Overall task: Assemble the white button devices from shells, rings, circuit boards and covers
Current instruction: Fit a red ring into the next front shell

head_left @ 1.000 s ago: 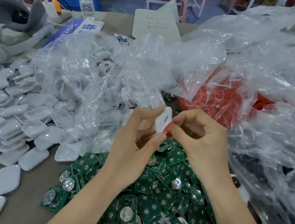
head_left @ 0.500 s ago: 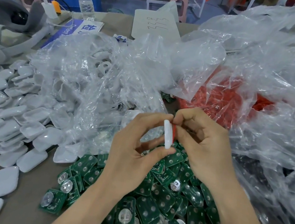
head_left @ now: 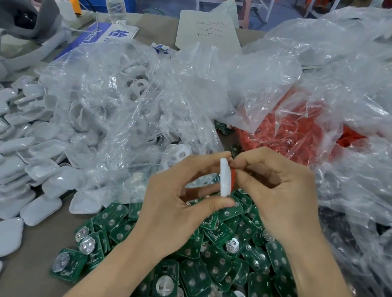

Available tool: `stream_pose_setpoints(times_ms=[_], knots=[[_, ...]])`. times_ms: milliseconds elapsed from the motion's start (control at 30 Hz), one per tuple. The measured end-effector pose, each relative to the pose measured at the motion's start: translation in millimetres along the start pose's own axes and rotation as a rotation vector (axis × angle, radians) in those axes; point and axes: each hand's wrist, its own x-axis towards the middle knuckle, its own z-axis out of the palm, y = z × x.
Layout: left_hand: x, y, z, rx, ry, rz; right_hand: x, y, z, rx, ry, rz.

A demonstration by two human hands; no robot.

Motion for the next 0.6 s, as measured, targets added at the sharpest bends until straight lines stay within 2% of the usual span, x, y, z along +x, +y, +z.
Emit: stream_pose_setpoints(times_ms=[200,367,500,600], knots=[[2,-3,-3,-0.027,-0.006,-0.052,-1,4,4,0.099,0.041,0.013],[4,-1,-4,-0.111,-0.080,-0.113,4,6,-2,0.325,-0.028,0.151],[7,-2,-5,-0.356,-0.131,-0.216,9,16,-5,0.438,-0.115,0.320],[8,-2,-7,-0.462,-0.125,-0.252,8,18,-3,0.363,-0.176,0.358]])
